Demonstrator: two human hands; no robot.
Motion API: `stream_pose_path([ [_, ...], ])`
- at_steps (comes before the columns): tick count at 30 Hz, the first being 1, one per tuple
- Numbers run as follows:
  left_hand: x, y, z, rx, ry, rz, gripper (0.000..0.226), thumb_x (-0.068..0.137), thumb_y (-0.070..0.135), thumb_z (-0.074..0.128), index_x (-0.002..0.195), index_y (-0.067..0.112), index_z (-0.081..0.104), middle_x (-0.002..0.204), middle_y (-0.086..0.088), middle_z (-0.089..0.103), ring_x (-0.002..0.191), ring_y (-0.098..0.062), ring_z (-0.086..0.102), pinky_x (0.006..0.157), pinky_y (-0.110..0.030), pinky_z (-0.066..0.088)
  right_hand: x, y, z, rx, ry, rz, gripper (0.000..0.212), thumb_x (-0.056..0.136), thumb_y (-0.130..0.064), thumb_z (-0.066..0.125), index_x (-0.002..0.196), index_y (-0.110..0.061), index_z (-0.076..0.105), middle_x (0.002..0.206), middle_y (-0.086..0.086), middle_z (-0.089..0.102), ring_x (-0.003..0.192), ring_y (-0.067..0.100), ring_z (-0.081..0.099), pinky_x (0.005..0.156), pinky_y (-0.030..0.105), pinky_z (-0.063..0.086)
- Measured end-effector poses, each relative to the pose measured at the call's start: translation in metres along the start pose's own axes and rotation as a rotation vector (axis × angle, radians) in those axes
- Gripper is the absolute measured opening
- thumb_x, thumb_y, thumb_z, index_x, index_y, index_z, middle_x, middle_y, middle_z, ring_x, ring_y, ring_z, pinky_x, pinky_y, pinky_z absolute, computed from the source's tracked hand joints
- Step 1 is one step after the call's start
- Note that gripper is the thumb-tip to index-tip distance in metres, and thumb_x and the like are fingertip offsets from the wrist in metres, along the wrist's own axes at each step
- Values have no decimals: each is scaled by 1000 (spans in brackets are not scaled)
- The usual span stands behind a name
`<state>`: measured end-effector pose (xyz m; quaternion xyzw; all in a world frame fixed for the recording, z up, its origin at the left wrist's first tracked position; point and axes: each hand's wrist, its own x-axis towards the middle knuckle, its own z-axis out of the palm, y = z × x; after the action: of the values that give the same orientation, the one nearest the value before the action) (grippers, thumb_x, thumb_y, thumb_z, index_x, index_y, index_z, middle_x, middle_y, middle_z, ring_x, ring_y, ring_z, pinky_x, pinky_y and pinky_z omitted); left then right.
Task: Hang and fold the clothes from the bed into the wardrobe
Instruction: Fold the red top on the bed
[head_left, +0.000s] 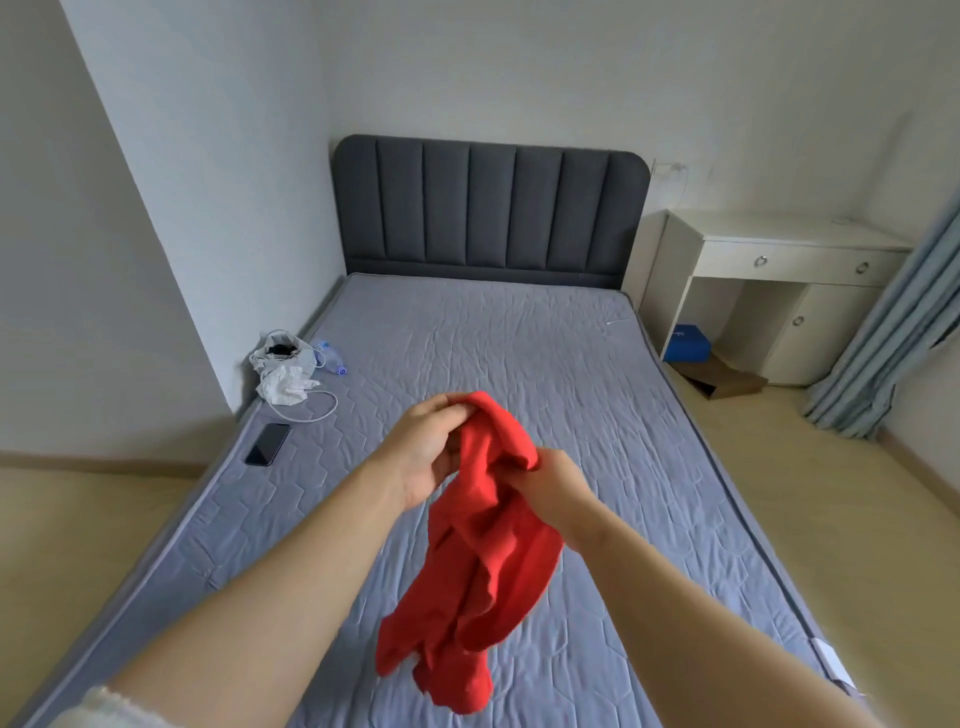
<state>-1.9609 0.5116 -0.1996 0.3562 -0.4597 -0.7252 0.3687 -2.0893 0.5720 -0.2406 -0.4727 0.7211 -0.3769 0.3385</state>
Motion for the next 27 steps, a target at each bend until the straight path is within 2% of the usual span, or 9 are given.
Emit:
stream_pose_path([
  [2,-3,-1,-11,120,-46,79,18,92,12,52,107,23,54,111,-1,62,89,-4,62,68,-17,49,-1,-7,-2,394,41,82,11,89,-13,61,95,-5,66,81,9,65,70,17,61,67,30,50],
  [4,-7,-9,-27,226,-119,120,64,79,16,71,132,26,38,138,5,43,122,-5,46,93,-19,41,-4,-18,-6,818,14,121,9,91,-11,56,94,-8,64,74,5,69,63,13,65,61,26,54],
  [6,-15,-16,-38,355,-289,55,82,63,14,78,133,26,37,128,15,53,113,3,53,88,-14,44,-5,-34,-13,1030,-62,139,13,92,-15,52,92,-12,64,74,3,72,71,15,67,67,31,55],
  [8,-19,-23,-45,517,-351,-9,59,72,0,74,122,21,50,102,17,68,90,4,63,72,-9,48,-6,-50,-19,1091,-113,138,14,92,-17,51,91,-12,64,75,3,73,78,18,65,77,36,53],
  [13,-8,-24,-48,657,140,-60,16,96,16,50,110,14,58,95,-11,65,85,-22,61,63,-28,47,-5,-69,-26,1238,-41,112,14,93,-15,51,100,-11,62,85,6,71,80,20,65,74,35,52],
  [18,-4,5,-32,-306,412,-262,23,98,10,41,79,7,52,43,-6,60,35,-13,57,29,-23,44,-11,-46,-19,748,20,141,49,89,-29,58,133,-29,37,110,-4,56,102,14,55,83,29,40],
  [21,-3,32,-19,-644,410,-189,25,97,-1,34,99,-5,59,94,-13,68,84,-16,69,76,-20,53,-26,-29,-5,648,-135,214,64,81,-33,67,136,-22,36,99,-7,56,80,3,58,65,17,44],
  [23,0,46,-15,-772,411,-178,28,96,-5,30,89,-12,56,126,-16,56,104,-25,61,94,-28,42,-33,-17,3,473,-283,235,66,76,-36,72,133,-25,43,108,-5,57,88,4,56,70,22,41],
  [27,-4,69,-5,-830,349,-136,34,97,-5,26,83,-13,57,79,-20,58,116,-24,56,92,-26,44,-35,-8,11,135,-350,211,31,84,-22,68,112,-20,56,108,4,60,87,12,59,74,26,44],
])
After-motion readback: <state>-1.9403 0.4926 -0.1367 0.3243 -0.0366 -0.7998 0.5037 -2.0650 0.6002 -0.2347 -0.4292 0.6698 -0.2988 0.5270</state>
